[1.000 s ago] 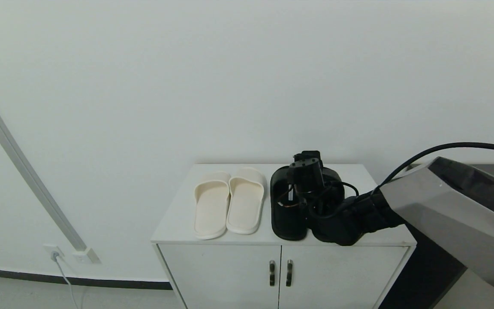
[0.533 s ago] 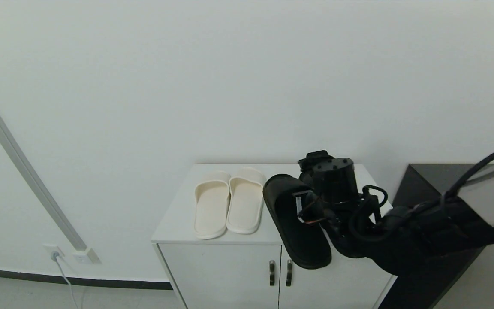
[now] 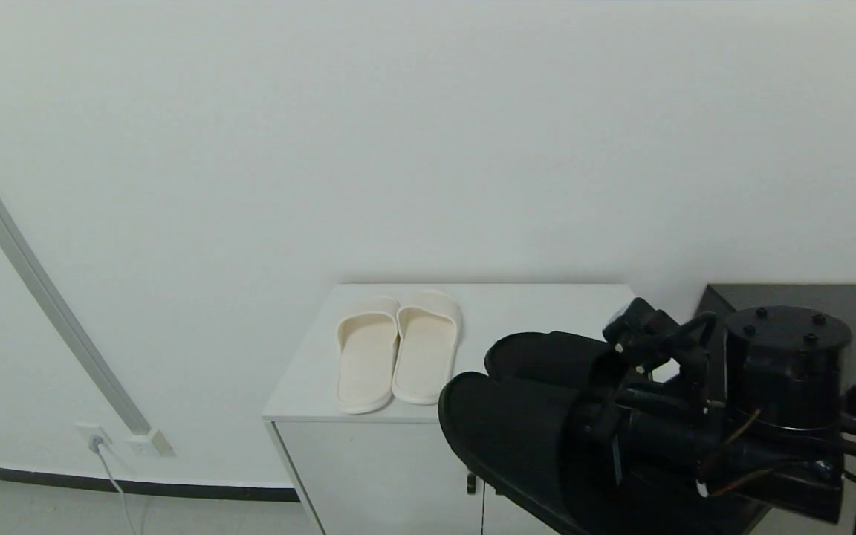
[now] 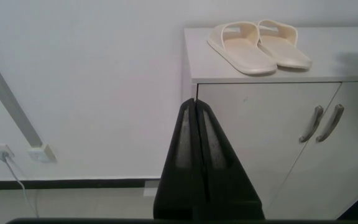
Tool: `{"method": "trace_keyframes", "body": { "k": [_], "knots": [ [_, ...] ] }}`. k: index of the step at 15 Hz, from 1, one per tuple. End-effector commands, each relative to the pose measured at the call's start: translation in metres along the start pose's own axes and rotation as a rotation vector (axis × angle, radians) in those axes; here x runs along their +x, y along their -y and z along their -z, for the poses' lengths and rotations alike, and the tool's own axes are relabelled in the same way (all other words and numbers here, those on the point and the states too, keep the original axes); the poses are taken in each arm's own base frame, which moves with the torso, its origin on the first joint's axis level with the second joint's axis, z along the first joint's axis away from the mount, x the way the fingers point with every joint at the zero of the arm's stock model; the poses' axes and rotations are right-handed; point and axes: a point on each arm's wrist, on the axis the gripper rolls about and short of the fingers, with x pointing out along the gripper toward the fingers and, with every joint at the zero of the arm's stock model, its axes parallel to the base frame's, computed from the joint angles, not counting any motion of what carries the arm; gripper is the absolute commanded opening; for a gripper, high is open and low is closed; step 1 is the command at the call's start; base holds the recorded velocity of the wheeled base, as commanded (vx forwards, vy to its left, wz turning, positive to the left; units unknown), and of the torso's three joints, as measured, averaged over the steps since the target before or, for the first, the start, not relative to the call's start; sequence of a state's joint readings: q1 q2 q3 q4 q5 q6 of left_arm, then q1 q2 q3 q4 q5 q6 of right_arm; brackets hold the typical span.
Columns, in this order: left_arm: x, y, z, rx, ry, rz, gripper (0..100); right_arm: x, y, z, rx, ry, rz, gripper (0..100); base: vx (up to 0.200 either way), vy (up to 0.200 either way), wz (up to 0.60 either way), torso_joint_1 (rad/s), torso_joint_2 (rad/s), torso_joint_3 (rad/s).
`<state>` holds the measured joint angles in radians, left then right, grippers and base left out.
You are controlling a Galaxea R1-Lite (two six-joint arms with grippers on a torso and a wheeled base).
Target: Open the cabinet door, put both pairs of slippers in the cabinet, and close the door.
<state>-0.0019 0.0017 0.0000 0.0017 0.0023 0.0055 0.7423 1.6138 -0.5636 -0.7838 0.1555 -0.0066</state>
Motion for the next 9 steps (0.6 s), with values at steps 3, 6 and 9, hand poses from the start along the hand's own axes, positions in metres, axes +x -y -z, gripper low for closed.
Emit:
{"method": "trace_keyframes", "body": {
  "k": [3,6,9],
  "knots": [
    [0.0,0.0,0.0,-0.001,0.0,-0.001,0,-0.0233,-0.0033,0.0004,-0.01,0.005,-0.027,0,0.0,0.0,0.0,0.0,0.0,0.0],
    [0.0,0.0,0.0,-0.001,0.0,0.0,0,-0.0239,-0.0035,0.003,-0.011,-0.004,-0.033,0,-0.067,0.0,0.0,0.001,0.0,0.001],
    [0.0,0.0,0.0,-0.001,0.0,0.0,0,-0.0244,-0.0036,0.005,-0.013,-0.01,-0.034,0,-0.2,0.0,0.0,0.009,0.0,-0.001]
  ]
}}
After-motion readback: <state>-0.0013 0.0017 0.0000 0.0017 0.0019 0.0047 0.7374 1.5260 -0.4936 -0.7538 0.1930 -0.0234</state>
